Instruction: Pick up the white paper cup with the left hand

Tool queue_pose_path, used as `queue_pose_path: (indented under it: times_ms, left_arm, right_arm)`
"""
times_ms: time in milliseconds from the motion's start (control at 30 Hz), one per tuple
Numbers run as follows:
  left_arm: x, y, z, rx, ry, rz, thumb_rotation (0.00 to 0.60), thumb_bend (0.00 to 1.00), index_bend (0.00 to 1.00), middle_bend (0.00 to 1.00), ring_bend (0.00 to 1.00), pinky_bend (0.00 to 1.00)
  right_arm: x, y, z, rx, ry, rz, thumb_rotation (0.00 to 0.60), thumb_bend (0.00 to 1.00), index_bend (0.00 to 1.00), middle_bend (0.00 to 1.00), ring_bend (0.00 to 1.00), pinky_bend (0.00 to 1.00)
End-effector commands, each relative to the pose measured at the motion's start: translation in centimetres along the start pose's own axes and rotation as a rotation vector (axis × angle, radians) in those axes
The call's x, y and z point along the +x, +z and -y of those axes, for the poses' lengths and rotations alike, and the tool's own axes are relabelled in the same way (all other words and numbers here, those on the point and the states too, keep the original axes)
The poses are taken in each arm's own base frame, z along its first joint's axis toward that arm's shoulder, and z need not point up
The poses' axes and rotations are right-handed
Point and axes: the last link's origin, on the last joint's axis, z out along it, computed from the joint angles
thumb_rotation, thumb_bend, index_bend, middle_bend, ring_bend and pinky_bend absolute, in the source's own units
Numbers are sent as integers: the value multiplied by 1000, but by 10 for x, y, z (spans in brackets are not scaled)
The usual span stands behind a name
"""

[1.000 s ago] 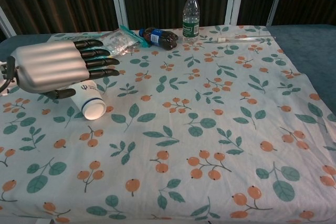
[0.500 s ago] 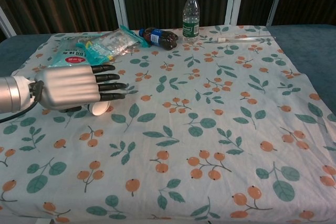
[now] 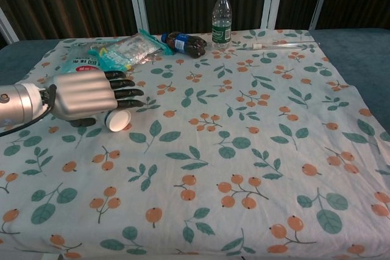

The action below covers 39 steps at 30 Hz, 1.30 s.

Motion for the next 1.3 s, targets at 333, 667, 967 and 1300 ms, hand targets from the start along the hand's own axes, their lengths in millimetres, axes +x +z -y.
queue_pose_path:
  times_ms: [333, 667, 967, 1300]
  left_arm:
    - [-2, -2, -1, 26, -74, -5, 600, 445, 298, 335, 102, 271]
    - [8, -6, 5, 81, -232, -73, 600, 479, 390, 399, 168, 307]
    - [15, -27, 18, 264, -1035, -121, 600, 449, 371, 384, 149, 301]
    - [-27, -34, -1, 381, -1480, -98, 600, 423, 332, 348, 91, 263]
  right_arm:
    - [-1, 1, 1, 1, -8, 21, 590, 12, 0, 0, 0, 0]
    - [2, 2, 1, -2, -10, 18, 592, 11, 0, 0, 0, 0]
    - [2, 3, -1, -6, -2, 21, 592, 11, 0, 0, 0, 0]
    - [-1, 5, 4, 11, -1, 34, 593, 11, 0, 0, 0, 0]
